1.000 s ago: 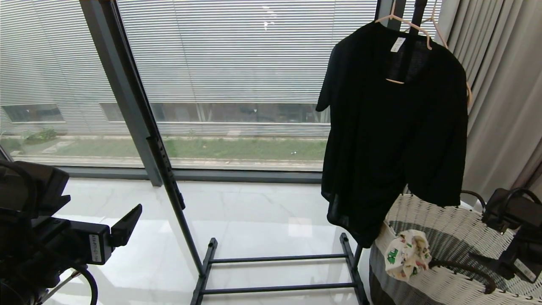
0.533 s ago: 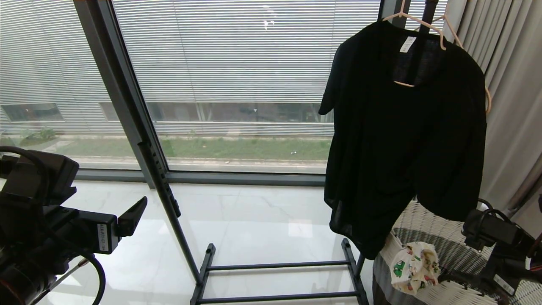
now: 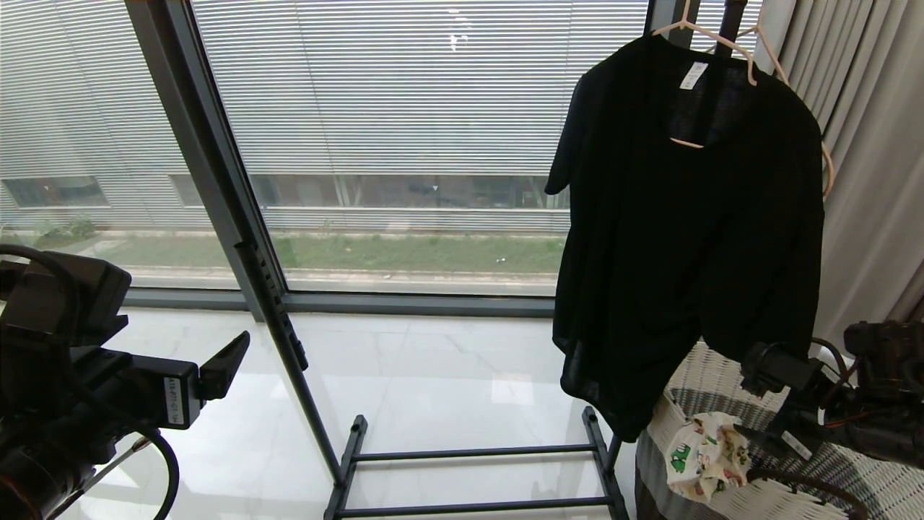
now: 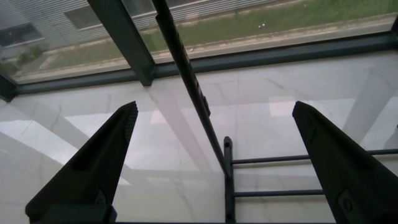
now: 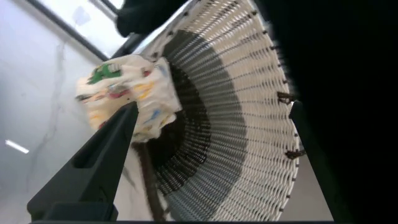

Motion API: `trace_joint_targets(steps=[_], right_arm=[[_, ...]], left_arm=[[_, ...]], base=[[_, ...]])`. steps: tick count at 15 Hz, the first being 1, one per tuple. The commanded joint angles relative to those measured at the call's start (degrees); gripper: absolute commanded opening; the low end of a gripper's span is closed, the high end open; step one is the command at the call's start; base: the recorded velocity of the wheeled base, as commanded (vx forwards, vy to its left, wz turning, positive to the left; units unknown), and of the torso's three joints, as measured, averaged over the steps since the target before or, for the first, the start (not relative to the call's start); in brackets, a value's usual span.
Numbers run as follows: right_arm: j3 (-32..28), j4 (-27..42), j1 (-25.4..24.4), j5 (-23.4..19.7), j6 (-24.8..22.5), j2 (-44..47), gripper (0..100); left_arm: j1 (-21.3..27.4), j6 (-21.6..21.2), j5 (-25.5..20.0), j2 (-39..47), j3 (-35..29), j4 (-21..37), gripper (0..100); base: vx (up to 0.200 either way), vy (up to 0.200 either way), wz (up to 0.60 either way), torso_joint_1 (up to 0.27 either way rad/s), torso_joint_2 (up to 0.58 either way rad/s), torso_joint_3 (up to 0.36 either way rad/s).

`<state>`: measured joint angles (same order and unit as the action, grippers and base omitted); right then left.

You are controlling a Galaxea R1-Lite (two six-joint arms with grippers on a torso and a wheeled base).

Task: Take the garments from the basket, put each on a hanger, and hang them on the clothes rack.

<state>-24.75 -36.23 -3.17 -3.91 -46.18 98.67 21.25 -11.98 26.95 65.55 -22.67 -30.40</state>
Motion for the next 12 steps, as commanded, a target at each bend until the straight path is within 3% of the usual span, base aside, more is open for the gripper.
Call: trace_joint_targets(steps=[1,8,12], right_arm=[[-0.5,-1.0,0.4,0.6,-0.1,6.4,100],[-0.3,-1.4,0.4,-0.8,0.1,5.8,100],[2.8,-1.4,-1.1,-1.0,-0.1,5.4,100]], left_arm=[[0.0,0.0,0.0,0.1,0.0,0.0,100],[0.0,0.0,-0.1,0.4,0.1,0.0,100],[0.0,0.0,-0.1,0.1,0.1,0.1,100]], base=[[0.0,0.0,0.0,0.0,0.0,0.0],[0.0,0.0,0.0,0.0,0.0,0.0],[0.0,0.0,0.0,0.0,0.0,0.0]])
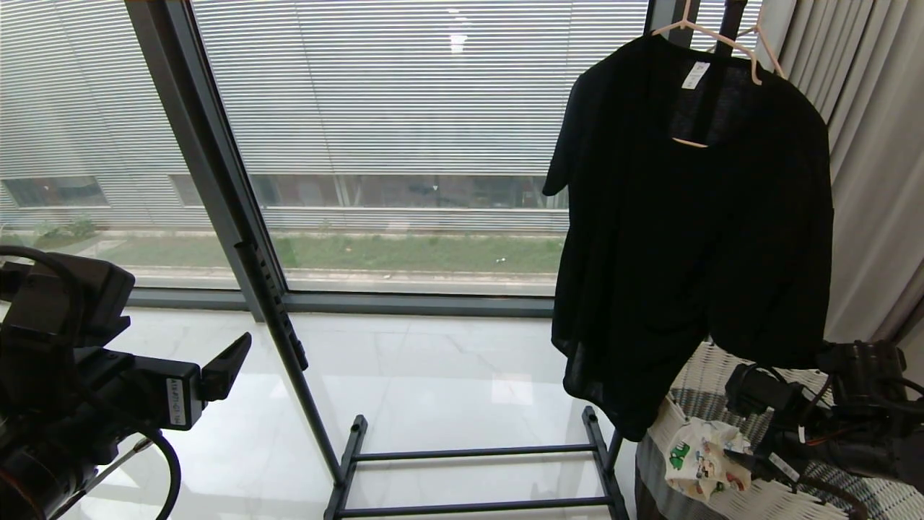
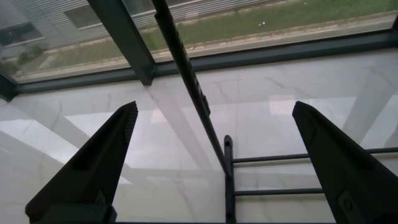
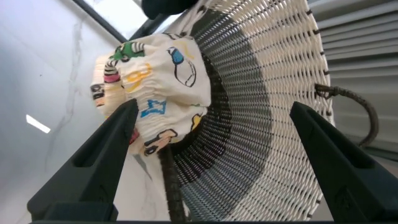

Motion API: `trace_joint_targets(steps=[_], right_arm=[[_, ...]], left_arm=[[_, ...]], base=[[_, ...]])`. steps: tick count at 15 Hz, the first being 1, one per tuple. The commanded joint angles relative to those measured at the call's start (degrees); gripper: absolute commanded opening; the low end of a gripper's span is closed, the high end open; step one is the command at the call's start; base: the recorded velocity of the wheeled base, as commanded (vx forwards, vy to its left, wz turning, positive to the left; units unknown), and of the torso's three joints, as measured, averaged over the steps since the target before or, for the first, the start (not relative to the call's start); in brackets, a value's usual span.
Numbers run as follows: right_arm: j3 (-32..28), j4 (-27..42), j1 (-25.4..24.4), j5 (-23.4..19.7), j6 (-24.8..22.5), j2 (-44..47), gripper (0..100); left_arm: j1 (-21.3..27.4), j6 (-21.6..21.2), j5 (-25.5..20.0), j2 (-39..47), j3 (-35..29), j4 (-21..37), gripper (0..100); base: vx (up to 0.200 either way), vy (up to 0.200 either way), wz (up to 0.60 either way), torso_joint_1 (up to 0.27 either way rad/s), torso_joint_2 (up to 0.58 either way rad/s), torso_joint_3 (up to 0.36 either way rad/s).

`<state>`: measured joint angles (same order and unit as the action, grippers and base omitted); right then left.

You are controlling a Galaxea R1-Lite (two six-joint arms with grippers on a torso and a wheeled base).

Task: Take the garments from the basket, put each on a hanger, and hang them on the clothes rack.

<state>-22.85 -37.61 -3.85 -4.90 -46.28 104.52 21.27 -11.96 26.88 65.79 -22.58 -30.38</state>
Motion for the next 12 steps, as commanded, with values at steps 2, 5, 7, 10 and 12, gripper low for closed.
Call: trace_joint_targets(steps=[2,5,7,10,12], right_arm=[[1.5,0.0,-0.6,0.0,0.0,-0.6,100],[1.2,-0.1,-0.5,0.2,0.0,-0.1,100],[0.7,-2.3,0.2,0.3,0.0,1.6,100],[-0.2,-15.1,0.5,4.2,0.0,8.9,100],[-0.3,-16.7,0.5,5.2,0.1,10.4,100]], left_arm=[[0.0,0.0,0.0,-0.1,0.1,0.0,100],[0.0,0.0,0.0,0.2,0.1,0.0,100],[0.0,0.0,0.0,0.2,0.1,0.0,100],[0.0,0.0,0.0,0.3,0.1,0.0,100],[0.0,0.0,0.0,0.2,0.1,0.0,100]], base=[[0.0,0.0,0.0,0.0,0.0,0.0],[0.0,0.0,0.0,0.0,0.0,0.0],[0.0,0.0,0.0,0.0,0.0,0.0],[0.0,0.0,0.0,0.0,0.0,0.0],[0.0,0.0,0.0,0.0,0.0,0.0]])
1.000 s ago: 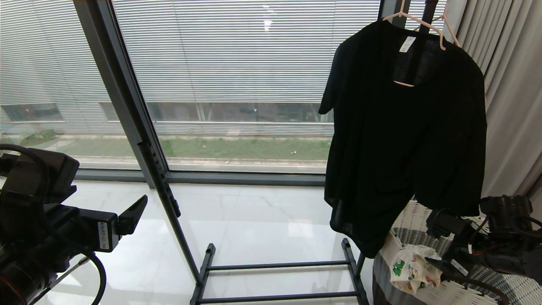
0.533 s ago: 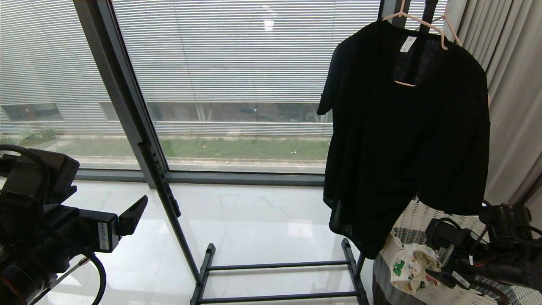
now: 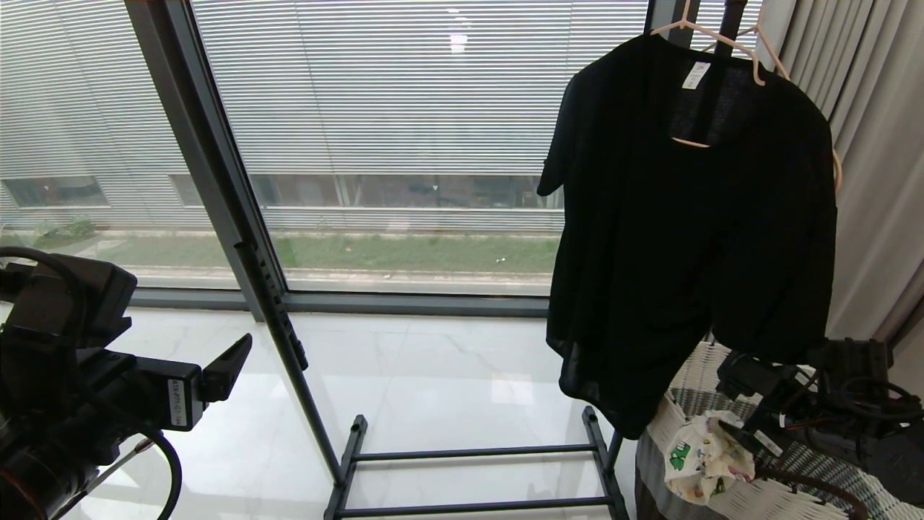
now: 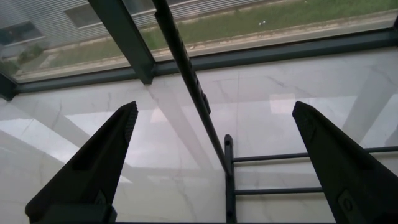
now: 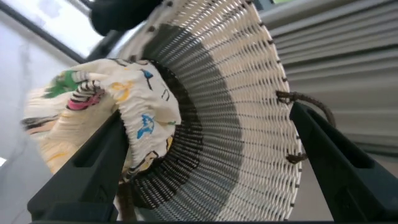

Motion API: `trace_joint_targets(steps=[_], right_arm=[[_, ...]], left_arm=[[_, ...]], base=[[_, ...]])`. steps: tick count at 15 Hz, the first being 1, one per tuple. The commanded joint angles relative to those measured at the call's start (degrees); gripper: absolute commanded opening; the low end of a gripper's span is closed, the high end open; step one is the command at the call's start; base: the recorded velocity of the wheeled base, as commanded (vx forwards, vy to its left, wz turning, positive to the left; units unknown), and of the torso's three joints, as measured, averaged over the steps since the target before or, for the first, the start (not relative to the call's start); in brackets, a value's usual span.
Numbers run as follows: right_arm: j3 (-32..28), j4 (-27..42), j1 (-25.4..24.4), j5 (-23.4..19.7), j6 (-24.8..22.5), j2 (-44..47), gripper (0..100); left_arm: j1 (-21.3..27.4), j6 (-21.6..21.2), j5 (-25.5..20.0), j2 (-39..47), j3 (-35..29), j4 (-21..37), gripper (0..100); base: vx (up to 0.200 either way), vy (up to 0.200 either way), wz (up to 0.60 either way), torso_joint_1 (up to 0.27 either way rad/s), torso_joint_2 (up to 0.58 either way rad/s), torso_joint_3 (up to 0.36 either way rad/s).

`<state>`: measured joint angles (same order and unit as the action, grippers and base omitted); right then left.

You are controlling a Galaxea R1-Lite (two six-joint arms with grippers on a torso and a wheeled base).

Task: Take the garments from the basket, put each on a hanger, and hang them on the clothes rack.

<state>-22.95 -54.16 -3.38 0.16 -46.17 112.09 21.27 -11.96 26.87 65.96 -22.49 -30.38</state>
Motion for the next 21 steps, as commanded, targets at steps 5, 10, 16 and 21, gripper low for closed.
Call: trace_joint_targets(steps=[5,10,16,21], right_arm=[[-0.2,-1.4,0.1,0.3,0.0,4.1,100],[-0.2,-1.6,0.1,0.2,0.2,4.4,0],[-0.2,-0.7,-0.6,-0.3,1.2,-4.6,0],[-9.0,24.6,-7.0,-1.1,4.6,-22.6,0]], left_arm=[[0.0,0.0,0.0,0.0,0.0,0.0,100],[0.0,0.0,0.0,0.0,0.0,0.0,100],[0.0,0.0,0.1,0.0,0.2,0.0,100],[0.1,-0.1,0.1,0.0,1.0,0.1,100]], base=[[0.0,0.0,0.0,0.0,0.0,0.0],[0.0,0.0,0.0,0.0,0.0,0.0],[0.0,0.0,0.0,0.0,0.0,0.0],[-0.08,0.0,0.0,0.002,0.0,0.002]])
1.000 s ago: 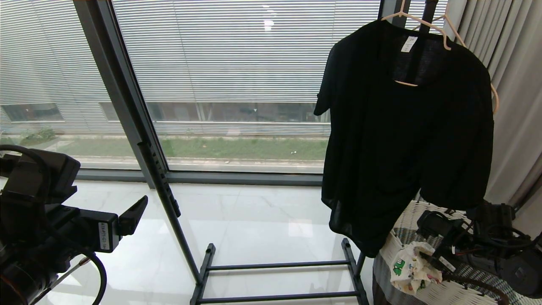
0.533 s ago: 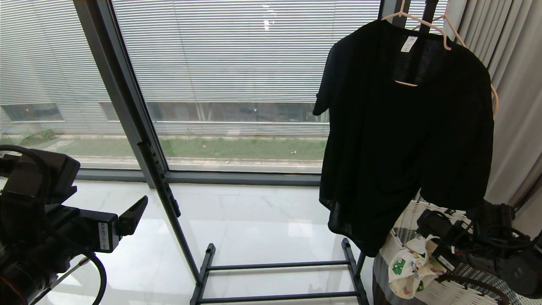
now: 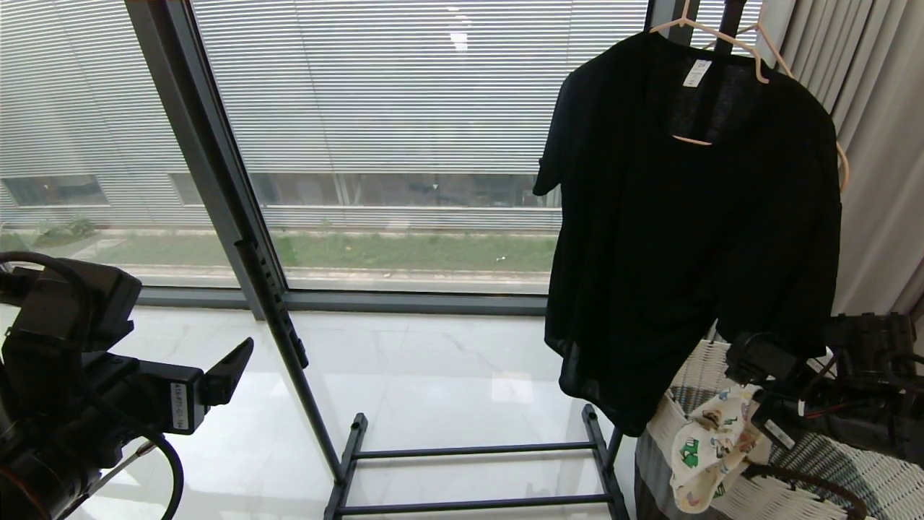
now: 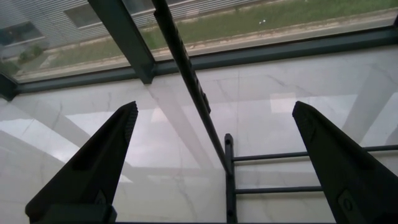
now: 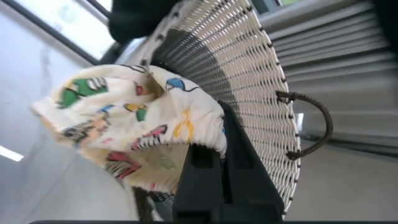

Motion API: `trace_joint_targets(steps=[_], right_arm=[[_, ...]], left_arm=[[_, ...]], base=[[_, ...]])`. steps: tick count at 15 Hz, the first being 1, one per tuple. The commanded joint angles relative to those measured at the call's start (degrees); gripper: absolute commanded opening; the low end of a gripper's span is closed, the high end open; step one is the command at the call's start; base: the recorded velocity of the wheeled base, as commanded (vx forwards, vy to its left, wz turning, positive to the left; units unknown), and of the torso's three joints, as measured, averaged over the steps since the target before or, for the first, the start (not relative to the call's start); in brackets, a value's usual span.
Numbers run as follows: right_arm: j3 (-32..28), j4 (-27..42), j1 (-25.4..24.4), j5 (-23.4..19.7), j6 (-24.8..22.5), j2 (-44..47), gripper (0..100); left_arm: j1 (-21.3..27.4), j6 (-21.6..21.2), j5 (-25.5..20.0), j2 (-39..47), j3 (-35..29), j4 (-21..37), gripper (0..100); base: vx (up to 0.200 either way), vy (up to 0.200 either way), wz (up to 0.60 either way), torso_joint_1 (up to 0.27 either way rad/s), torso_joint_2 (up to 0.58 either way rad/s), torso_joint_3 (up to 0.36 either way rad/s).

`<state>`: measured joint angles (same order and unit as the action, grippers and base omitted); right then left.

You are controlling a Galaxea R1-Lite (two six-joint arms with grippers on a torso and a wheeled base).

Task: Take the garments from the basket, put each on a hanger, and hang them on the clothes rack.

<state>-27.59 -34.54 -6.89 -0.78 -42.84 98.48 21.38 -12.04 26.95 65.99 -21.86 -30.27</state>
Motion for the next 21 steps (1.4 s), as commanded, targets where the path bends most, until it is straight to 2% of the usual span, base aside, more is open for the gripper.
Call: trace_joint_targets(steps=[1,5,7,9,12,15,17,19,21], right_arm=[[-6.1,8.1,-4.7,-0.2,1.3,-10.9,0],[-12.1,19.7,-9.1,-0.2,1.8,-17.2,0],[-16.4,24.8,-11.0,-0.1,2.7,-18.8,0],[-20.0,28.7,-11.9,-0.2,2.8,-19.7,0],[-27.3,34.4,-15.1,-0.1,4.7,-20.3,0],[-31.8,36.5,-16.3,0.0,5.5,-20.0,0],[-33.0,36.5,-16.3,0.0,6.3,-20.0,0],[-33.9,36.5,-16.3,0.1,7.6,-20.0,0],[-34.2,36.5,-16.3,0.1,8.1,-20.1,0]], left_arm=[[0.0,0.0,0.0,-0.2,0.6,-0.1,100],[0.2,0.0,-0.3,-0.1,0.5,-0.1,100],[3.0,0.1,-0.3,0.0,0.3,-0.1,100],[6.4,0.1,-0.3,0.0,-0.3,-0.1,100],[20.5,1.5,-1.9,2.0,-4.9,-0.1,100],[33.0,9.9,-3.1,12.3,-15.3,-0.1,100],[38.7,14.2,-3.1,21.0,-22.4,-0.1,100],[44.3,16.5,-3.6,30.2,-28.9,-0.1,100],[47.8,18.2,-6.4,38.1,-34.5,-0.1,100]], base=[[-0.2,0.0,0.0,0.017,0.02,0.007],[-0.2,0.0,0.0,0.001,0.0,0.005],[-0.2,0.0,0.0,0.0,0.0,0.0],[0.0,0.0,0.0,0.0,0.0,0.0],[0.0,0.0,0.0,0.0,0.0,0.0],[0.0,0.0,0.0,0.0,0.0,0.0],[0.0,0.0,0.0,0.0,0.0,0.0],[0.0,0.0,0.0,0.0,0.0,0.0],[0.0,0.0,0.0,0.0,0.0,0.0]])
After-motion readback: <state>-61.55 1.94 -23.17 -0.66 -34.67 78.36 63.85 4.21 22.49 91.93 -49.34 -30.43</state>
